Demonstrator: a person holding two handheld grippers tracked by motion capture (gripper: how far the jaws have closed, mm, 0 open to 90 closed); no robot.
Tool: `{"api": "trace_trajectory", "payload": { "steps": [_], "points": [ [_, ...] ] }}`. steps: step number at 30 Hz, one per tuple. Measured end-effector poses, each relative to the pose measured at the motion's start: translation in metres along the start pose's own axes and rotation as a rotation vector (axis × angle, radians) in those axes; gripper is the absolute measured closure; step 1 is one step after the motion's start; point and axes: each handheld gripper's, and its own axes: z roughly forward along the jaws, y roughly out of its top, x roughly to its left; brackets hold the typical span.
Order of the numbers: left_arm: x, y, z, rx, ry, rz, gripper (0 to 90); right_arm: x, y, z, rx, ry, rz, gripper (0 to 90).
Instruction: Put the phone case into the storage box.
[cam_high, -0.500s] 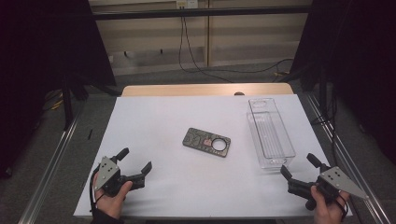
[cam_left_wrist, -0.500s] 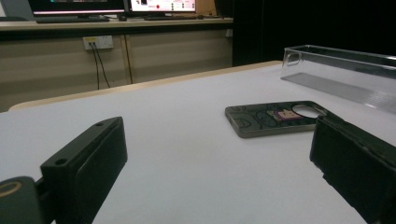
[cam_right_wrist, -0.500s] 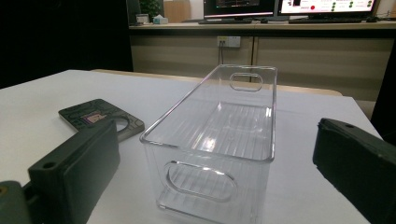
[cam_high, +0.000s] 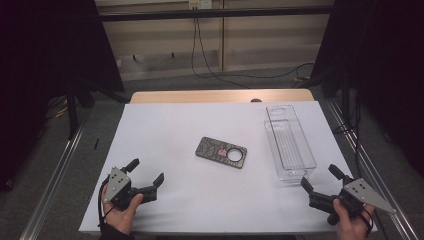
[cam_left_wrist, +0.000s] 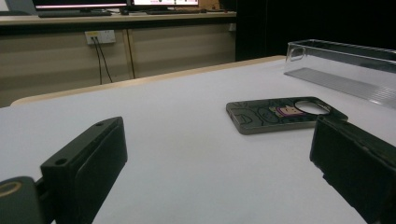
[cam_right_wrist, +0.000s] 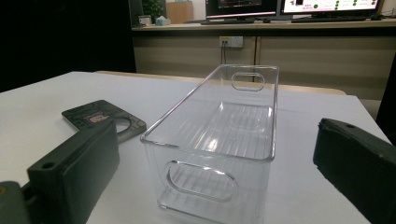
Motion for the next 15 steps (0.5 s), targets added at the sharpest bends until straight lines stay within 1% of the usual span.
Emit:
{"api": "trace_trajectory", "payload": {
  "steps": [6,7,9,11,14,15],
  "points": [
    [-0.0004,-0.0004,-0.0012,0.009,-0.013,0.008,3.9,0.0016,0.0007,0.0024,-0.003,0.009,0.002,0.0],
    [0.0003,-0.0006,-0.0017,0.013,-0.016,0.015,3.9,0.0019,0.0009,0.0028,-0.004,0.010,-0.001,0.0],
    [0.0008,-0.0006,-0.0019,0.007,-0.028,0.017,3.9,0.0032,0.0018,0.0041,-0.002,0.016,-0.009,0.0],
    [0.0009,-0.0006,-0.0018,0.020,-0.040,0.023,3.9,0.0047,0.0026,0.0057,-0.005,0.020,-0.014,0.0],
    [0.0007,-0.0001,-0.0015,0.023,-0.051,0.023,3.9,0.0054,0.0026,0.0074,0.000,0.027,-0.019,0.0],
    [0.0001,0.0004,-0.0011,0.026,-0.060,0.020,3.9,0.0062,0.0031,0.0084,-0.002,0.029,-0.018,0.0]
  ]
}}
